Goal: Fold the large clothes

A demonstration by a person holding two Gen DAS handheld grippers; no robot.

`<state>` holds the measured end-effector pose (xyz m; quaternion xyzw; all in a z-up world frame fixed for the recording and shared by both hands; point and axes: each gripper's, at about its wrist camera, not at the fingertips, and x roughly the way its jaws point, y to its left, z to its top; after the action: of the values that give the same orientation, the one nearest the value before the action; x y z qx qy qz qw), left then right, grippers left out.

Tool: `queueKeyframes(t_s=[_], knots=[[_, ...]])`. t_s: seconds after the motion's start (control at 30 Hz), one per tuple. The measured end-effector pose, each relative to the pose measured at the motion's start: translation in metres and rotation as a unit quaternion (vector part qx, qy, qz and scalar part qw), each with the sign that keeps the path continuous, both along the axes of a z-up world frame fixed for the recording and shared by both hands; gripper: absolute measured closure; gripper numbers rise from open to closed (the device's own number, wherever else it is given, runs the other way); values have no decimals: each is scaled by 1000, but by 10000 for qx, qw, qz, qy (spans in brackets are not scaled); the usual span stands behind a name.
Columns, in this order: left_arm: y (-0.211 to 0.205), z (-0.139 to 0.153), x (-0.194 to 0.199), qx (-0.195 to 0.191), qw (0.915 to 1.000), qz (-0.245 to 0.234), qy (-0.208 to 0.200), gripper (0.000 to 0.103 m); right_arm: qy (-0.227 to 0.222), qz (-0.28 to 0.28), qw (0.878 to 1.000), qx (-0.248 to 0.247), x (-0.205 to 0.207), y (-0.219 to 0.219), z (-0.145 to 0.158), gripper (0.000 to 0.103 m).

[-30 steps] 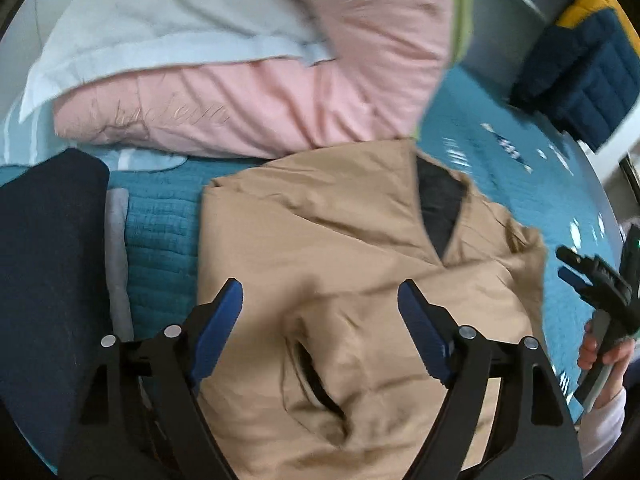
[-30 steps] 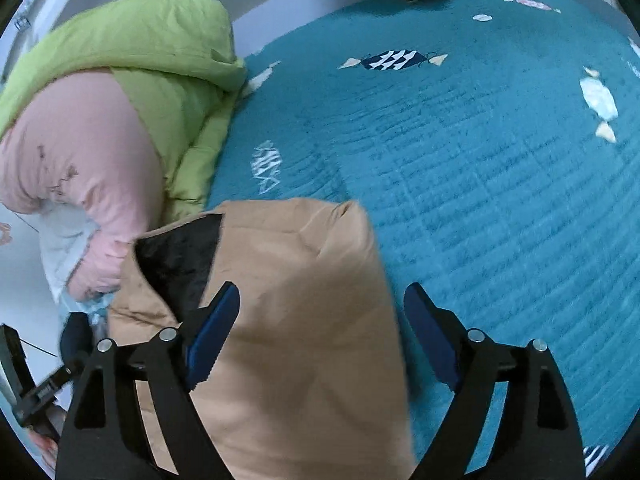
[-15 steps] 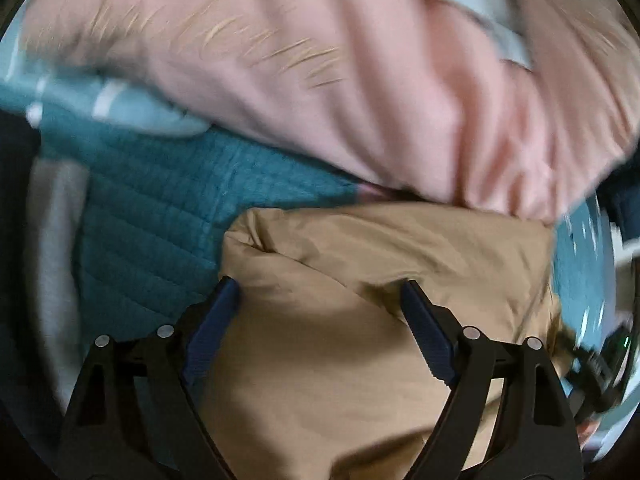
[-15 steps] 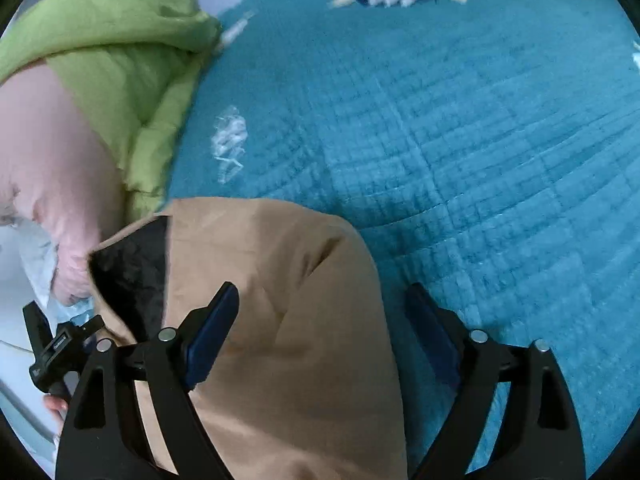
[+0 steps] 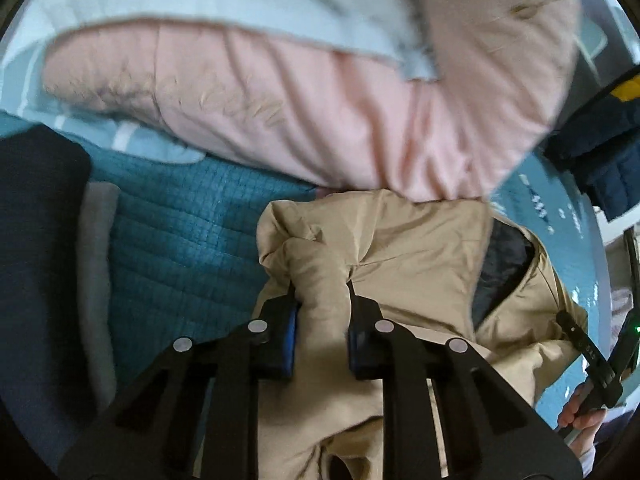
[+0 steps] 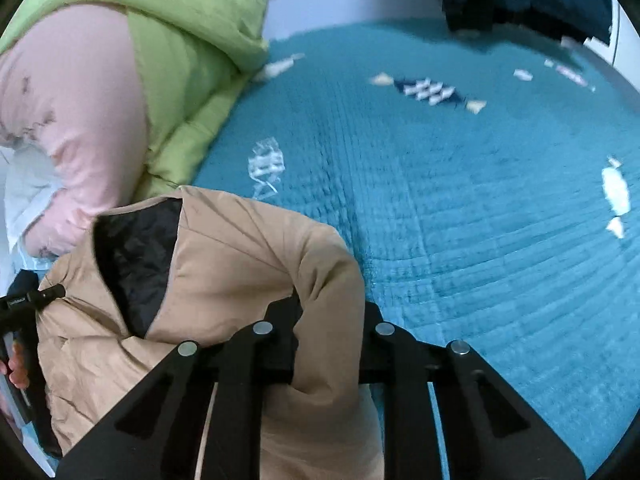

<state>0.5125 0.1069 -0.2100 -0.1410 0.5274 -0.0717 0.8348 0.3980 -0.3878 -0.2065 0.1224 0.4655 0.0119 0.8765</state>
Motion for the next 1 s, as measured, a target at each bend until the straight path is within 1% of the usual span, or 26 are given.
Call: queueKeyframes(t_s=[0.07,0.2,0.27,0.37,0.47,0.6,0.77,0.87,1.0], knots=[[1,20,-15,-12,9997,-71,-235,85,-176,-28,9998,16,-14,-3,15,88],[9,56,-49,-86,9980,-104,-613,86,-488,-148,9983,294,-53,-9,51,88],[7,72,-69,-115,9969,-167,-756,86,-612,-125,9977,256,-73,-6,67,88],[11,101,-110,-129,9944,-279,-1010,86,-808,-22,9967,123,-110,3,92,88],[-2,115,-147,-103,9933,-314,-1111,85,-932,68,9956,22,-146,12,110,88],[-5,121,-191,-3,9910,-389,-1284,85,-977,162,9950,-151,-190,23,120,88],[2,124,-247,116,9895,-500,-1349,85,-983,289,9941,-352,-241,36,115,88],[8,117,-277,159,9895,-547,-1325,85,-950,348,9942,-365,-274,43,106,88],[16,94,-321,297,9904,-649,-1186,86,-812,451,9940,-573,-307,54,85,87]])
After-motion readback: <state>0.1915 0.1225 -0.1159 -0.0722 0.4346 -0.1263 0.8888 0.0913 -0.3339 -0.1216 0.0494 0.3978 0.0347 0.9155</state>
